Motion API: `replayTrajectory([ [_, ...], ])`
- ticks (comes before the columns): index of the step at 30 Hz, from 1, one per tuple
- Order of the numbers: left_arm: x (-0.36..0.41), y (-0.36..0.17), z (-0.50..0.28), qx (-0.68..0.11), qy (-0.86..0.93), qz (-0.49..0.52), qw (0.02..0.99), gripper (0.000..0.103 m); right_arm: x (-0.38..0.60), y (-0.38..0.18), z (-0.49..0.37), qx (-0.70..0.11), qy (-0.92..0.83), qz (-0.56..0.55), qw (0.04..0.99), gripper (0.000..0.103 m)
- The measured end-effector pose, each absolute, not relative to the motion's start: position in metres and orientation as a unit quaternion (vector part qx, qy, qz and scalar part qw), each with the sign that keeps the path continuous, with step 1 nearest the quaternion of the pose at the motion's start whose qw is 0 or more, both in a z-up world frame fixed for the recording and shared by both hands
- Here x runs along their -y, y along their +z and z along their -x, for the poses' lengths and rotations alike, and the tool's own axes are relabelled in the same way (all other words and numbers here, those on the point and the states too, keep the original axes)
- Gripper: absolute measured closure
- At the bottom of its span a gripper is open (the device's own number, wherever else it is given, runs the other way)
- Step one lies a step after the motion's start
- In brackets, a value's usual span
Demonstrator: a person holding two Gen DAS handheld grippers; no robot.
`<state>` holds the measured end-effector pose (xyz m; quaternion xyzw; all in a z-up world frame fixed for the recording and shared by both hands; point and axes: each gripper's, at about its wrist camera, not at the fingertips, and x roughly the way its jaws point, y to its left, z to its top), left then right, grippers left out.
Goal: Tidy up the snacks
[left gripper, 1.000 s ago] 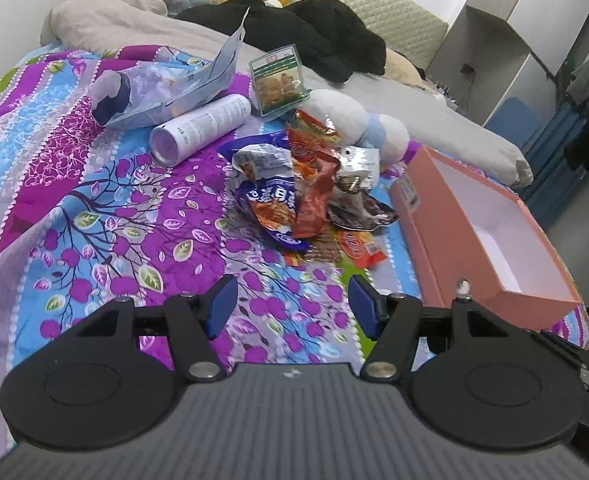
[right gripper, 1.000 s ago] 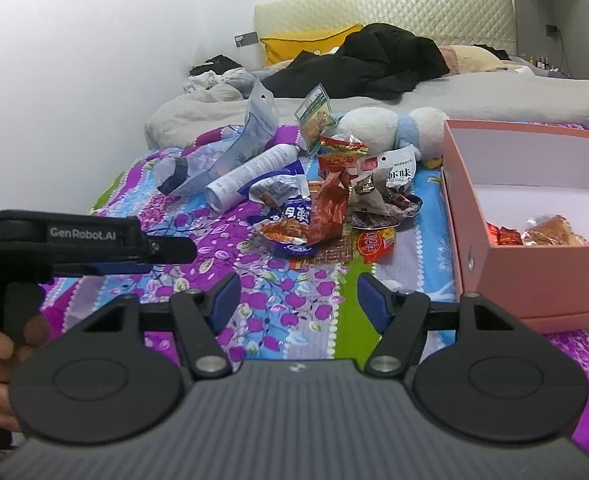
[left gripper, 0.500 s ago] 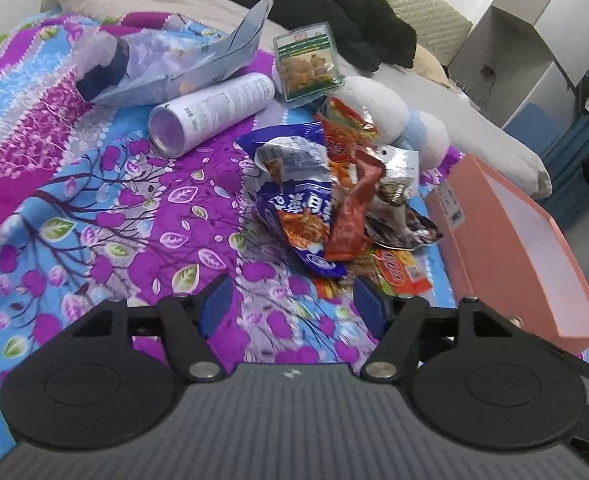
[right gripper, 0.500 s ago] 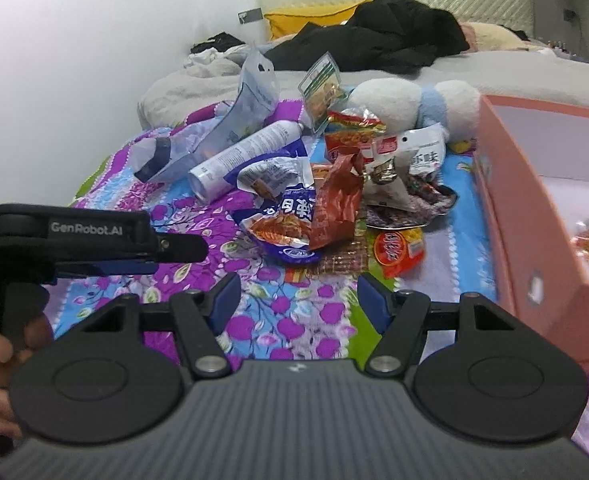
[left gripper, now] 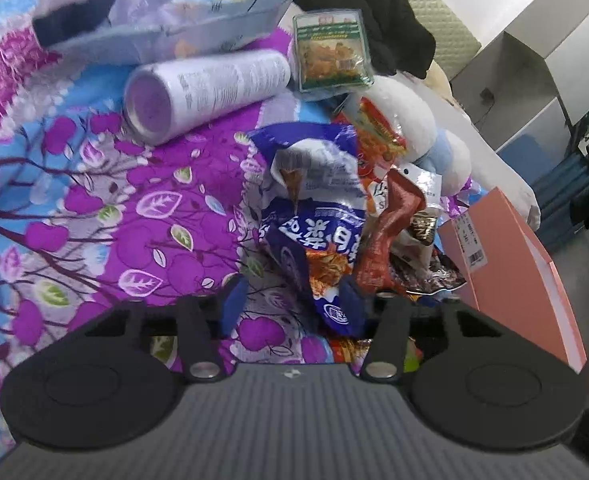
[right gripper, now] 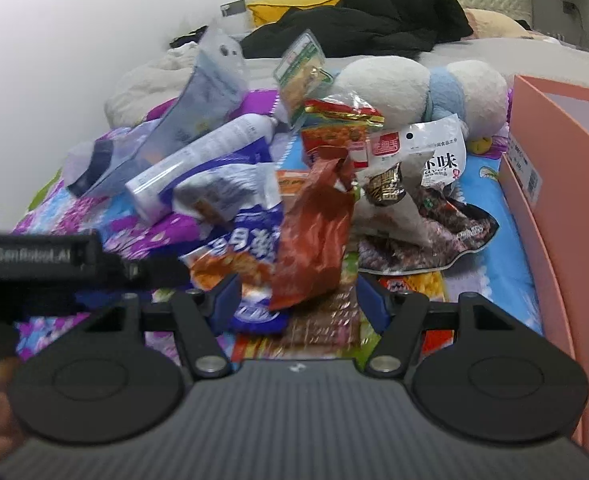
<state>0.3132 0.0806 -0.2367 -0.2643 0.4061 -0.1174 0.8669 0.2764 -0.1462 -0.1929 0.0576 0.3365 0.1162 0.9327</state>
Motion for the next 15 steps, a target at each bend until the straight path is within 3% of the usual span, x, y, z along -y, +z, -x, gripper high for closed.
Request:
replayTrajectory([
  [7, -0.085, -0.254, -0.324, -0.403, -0.126, 0.311, 0.852, 0.087, 0.143, -0.211, -0.300, -0.354, 0.114, -0.065, 0.926, 0.039],
  [9, -0.086, -0.254, -0.321, -0.398, -0.118, 0.312, 0.855, 0.091, 0.143, -0.212, -0.301, -0.354, 0.110, -0.070, 0.926, 0.042],
  [11, -0.089, -0.254, -0.317, -0.392, -0.118, 0.326, 0.852, 0.093, 0.142, -0.211, -0.301, -0.356, 0.112, -0.066, 0.925, 0.056],
  [15, -0.088, -0.246, -0.304, -0.385, -0.116, 0.330, 0.854, 0.095, 0.144, -0.204, -0.297, -0.354, 0.113, -0.064, 0.926, 0.059],
])
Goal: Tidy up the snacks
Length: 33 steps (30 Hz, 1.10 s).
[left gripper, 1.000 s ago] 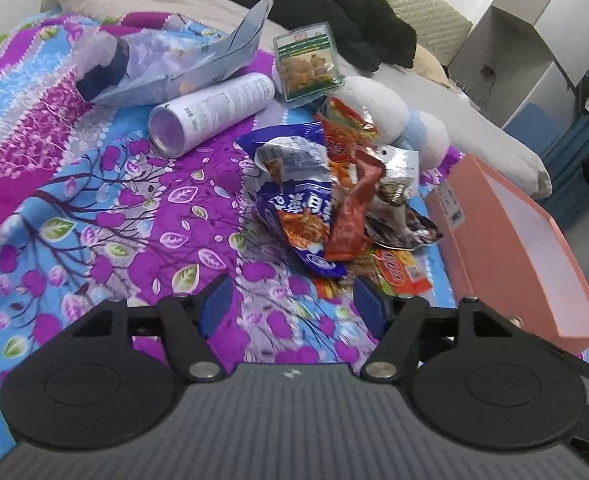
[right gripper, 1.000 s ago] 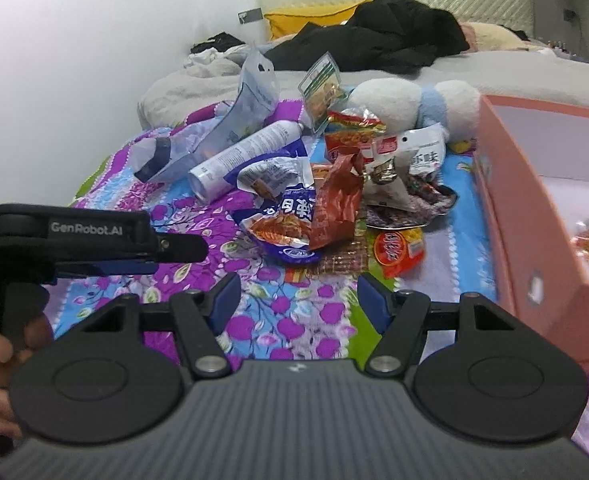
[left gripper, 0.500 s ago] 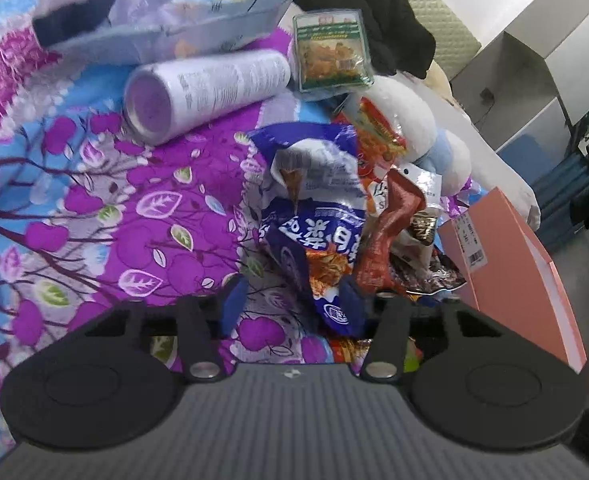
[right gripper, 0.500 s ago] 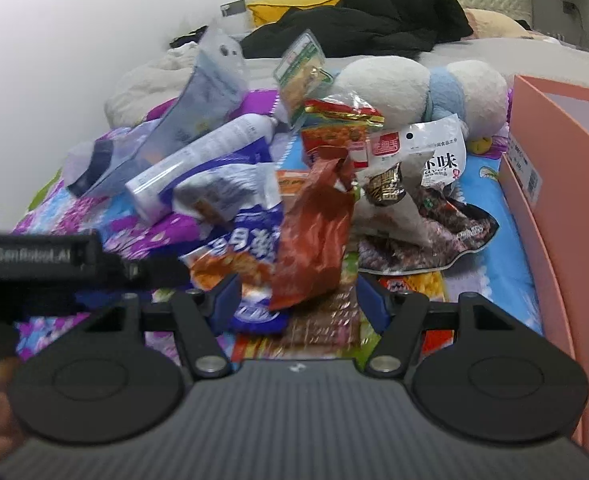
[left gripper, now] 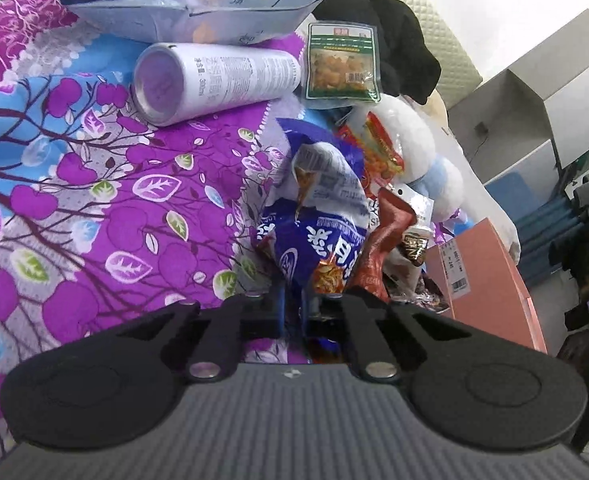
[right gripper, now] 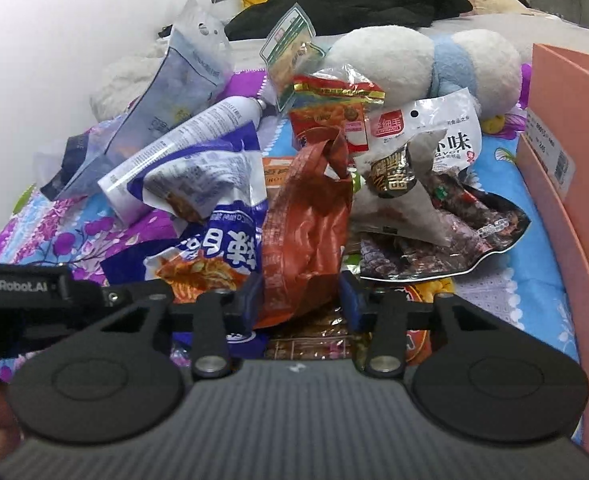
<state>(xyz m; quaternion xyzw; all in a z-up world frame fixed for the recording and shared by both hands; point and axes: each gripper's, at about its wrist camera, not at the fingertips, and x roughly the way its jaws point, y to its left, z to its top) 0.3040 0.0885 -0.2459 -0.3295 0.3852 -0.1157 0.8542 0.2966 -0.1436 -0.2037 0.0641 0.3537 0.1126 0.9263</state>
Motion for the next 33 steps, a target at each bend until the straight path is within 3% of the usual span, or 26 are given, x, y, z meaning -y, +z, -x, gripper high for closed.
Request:
replayTrajectory([
  [33, -0.091, -0.203, -0.119, -0.416, -0.065, 0.292, 0.859, 0.096, 0.184, -0.165, -0.099, -0.380, 0.112, -0.033, 0.918, 0.061],
])
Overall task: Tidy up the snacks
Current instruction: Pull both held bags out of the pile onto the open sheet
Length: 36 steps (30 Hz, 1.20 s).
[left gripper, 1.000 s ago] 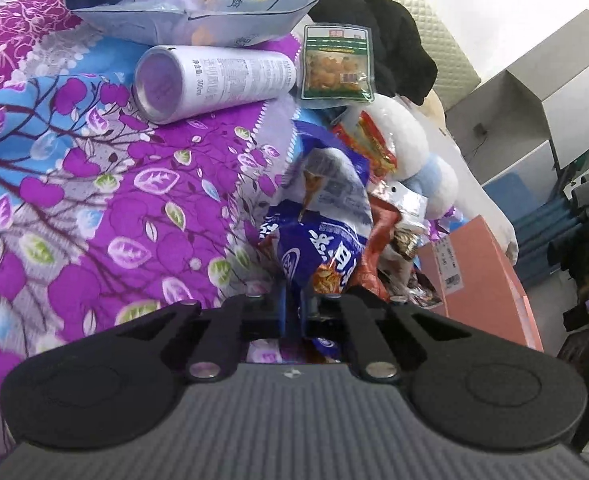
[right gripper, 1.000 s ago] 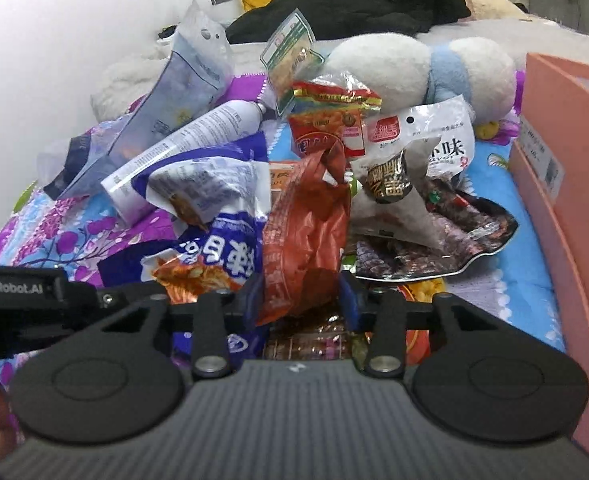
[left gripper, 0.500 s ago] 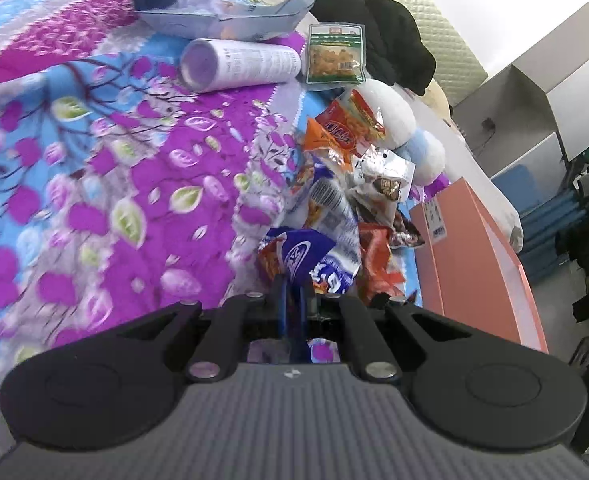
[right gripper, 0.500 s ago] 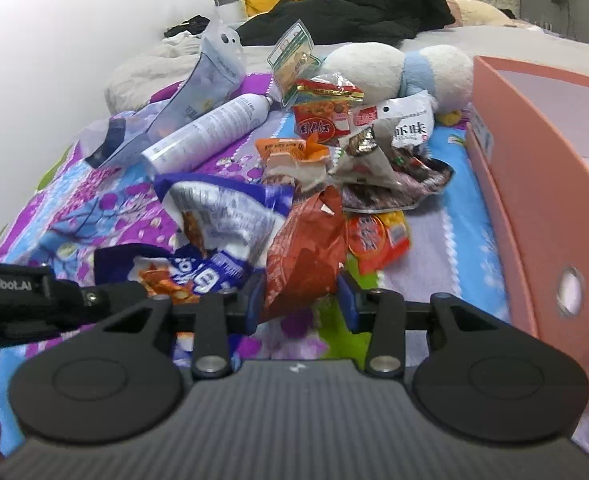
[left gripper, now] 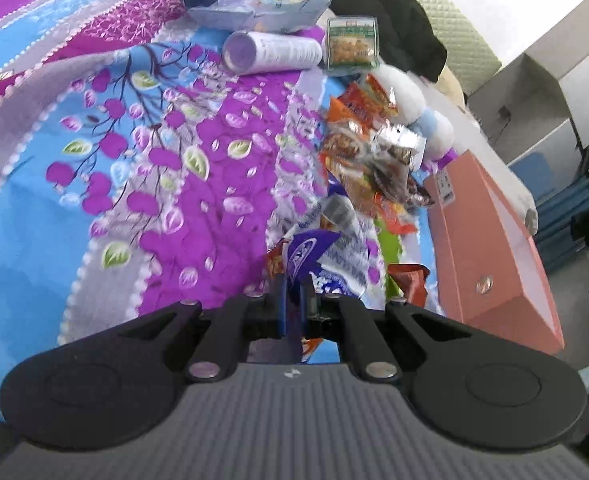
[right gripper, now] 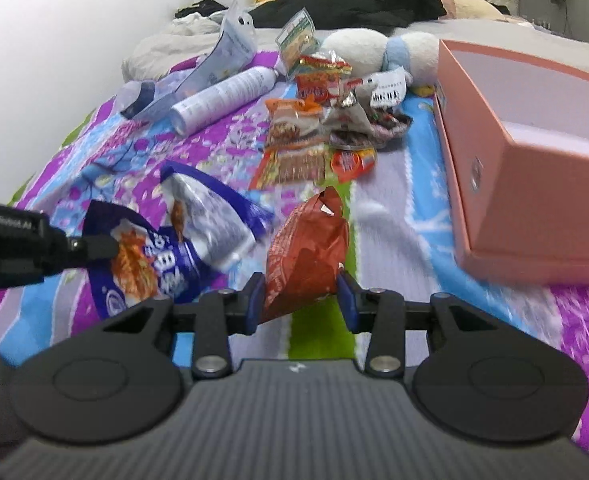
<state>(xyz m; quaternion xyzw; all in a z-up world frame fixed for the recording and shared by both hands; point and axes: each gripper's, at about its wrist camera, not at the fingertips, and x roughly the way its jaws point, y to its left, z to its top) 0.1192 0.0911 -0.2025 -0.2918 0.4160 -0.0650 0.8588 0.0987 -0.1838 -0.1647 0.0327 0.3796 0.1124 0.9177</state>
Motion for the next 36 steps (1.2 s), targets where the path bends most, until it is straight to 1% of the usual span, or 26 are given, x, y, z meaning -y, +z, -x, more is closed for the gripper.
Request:
replayTrajectory([
  [4, -0.089, -0.203, -0.117, -0.430, -0.059, 0.271, 0.859, 0.095, 0.193, -0.172, -0.091, -0.391, 0.102, -0.040, 0.914, 0.061],
  [5, -0.088, -0.202, -0.118, -0.435, -0.055, 0.267, 0.858, 0.094, 0.195, -0.174, -0.091, -0.394, 0.099, -0.041, 0.913, 0.061],
  [6, -0.088, -0.202, -0.119, -0.441, -0.051, 0.264, 0.856, 0.089, 0.197, -0.175, -0.092, -0.398, 0.097, -0.044, 0.911, 0.060],
  [7, -0.087, -0.202, -0.121, -0.448, -0.047, 0.259, 0.854, 0.073, 0.199, -0.176, -0.093, -0.399, 0.096, -0.048, 0.910, 0.060],
  [8, -0.086, -0.201, -0.123, -0.456, -0.037, 0.247, 0.854, 0.047, 0.200, -0.177, -0.093, -0.400, 0.096, -0.051, 0.910, 0.060],
  [9, -0.085, -0.199, -0.124, -0.458, -0.026, 0.236, 0.857, 0.038, 0.201, -0.177, -0.094, -0.400, 0.094, -0.053, 0.910, 0.058],
  [10, -0.084, -0.197, -0.124, -0.453, -0.020, 0.226, 0.862, 0.027, 0.201, -0.178, -0.094, -0.400, 0.092, -0.053, 0.911, 0.055],
  [11, -0.083, -0.194, -0.124, -0.449, -0.019, 0.215, 0.867, 0.022, 0.202, -0.179, -0.095, -0.400, 0.088, -0.051, 0.911, 0.046],
  [12, -0.082, -0.192, -0.125, -0.450, -0.020, 0.204, 0.869, 0.020, 0.203, -0.180, -0.096, -0.400, 0.086, -0.052, 0.911, 0.040],
  [15, -0.078, -0.183, -0.128, -0.447, -0.024, 0.164, 0.879, 0.017, 0.207, -0.182, -0.098, -0.401, 0.086, -0.064, 0.910, 0.039],
  [17, -0.073, -0.175, -0.130, -0.436, -0.030, 0.129, 0.890, 0.012, 0.209, -0.183, -0.100, -0.401, 0.083, -0.067, 0.910, 0.039],
  [22, -0.051, -0.160, -0.136, -0.416, -0.088, 0.056, 0.903, 0.012, 0.206, -0.180, -0.107, -0.390, 0.089, -0.065, 0.914, 0.039],
  [24, -0.034, -0.158, -0.139, -0.416, -0.095, -0.003, 0.904, 0.012, 0.203, -0.182, -0.111, -0.390, 0.089, -0.063, 0.915, 0.039],
  [26, -0.022, -0.160, -0.142, -0.417, -0.105, -0.036, 0.902, 0.012, 0.201, -0.185, -0.115, -0.393, 0.086, -0.064, 0.913, 0.039],
  [36, 0.013, -0.187, -0.160, -0.446, -0.129, -0.102, 0.880, 0.012, 0.196, -0.196, -0.123, -0.397, 0.094, -0.051, 0.912, 0.041],
])
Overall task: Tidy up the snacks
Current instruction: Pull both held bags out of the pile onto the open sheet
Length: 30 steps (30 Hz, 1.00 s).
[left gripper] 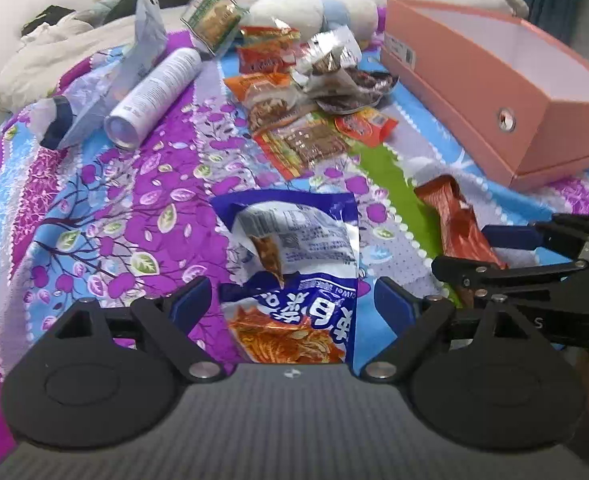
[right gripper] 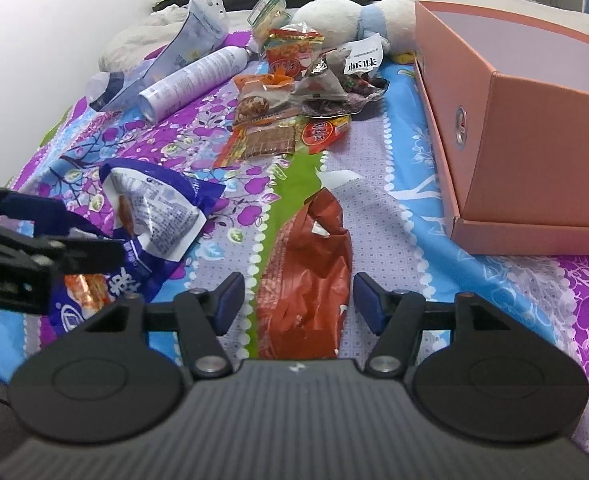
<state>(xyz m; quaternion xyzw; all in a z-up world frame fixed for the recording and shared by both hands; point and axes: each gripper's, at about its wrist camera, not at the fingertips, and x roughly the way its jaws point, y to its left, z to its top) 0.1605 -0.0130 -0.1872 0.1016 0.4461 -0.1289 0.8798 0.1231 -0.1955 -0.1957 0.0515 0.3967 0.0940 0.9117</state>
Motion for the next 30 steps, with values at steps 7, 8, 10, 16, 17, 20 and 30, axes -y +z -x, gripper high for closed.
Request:
replayTrajectory([
  [7, 0.023, -0.203, -0.169, -0.470, -0.100, -0.114, 0.870, 0.012, 0.195, -0.200, -0.124, -0.398, 0.094, -0.048, 0.912, 0.043],
  [8, 0.024, -0.205, -0.169, -0.471, -0.095, -0.116, 0.869, 0.012, 0.195, -0.200, -0.124, -0.397, 0.094, -0.047, 0.912, 0.043],
  [10, 0.024, -0.206, -0.171, -0.475, -0.089, -0.113, 0.868, 0.012, 0.195, -0.200, -0.124, -0.396, 0.094, -0.046, 0.912, 0.043],
  [16, 0.023, -0.214, -0.174, -0.481, -0.072, -0.106, 0.867, 0.012, 0.194, -0.201, -0.123, -0.394, 0.094, -0.038, 0.914, 0.044],
  [17, 0.023, -0.215, -0.175, -0.483, -0.071, -0.105, 0.867, 0.012, 0.193, -0.202, -0.123, -0.393, 0.094, -0.036, 0.914, 0.044],
  [20, 0.023, -0.219, -0.175, -0.485, -0.070, -0.102, 0.866, 0.012, 0.192, -0.201, -0.123, -0.393, 0.093, -0.032, 0.914, 0.044],
  [30, 0.019, -0.224, -0.175, -0.483, -0.067, -0.082, 0.869, 0.013, 0.191, -0.202, -0.122, -0.388, 0.098, -0.026, 0.916, 0.046],
])
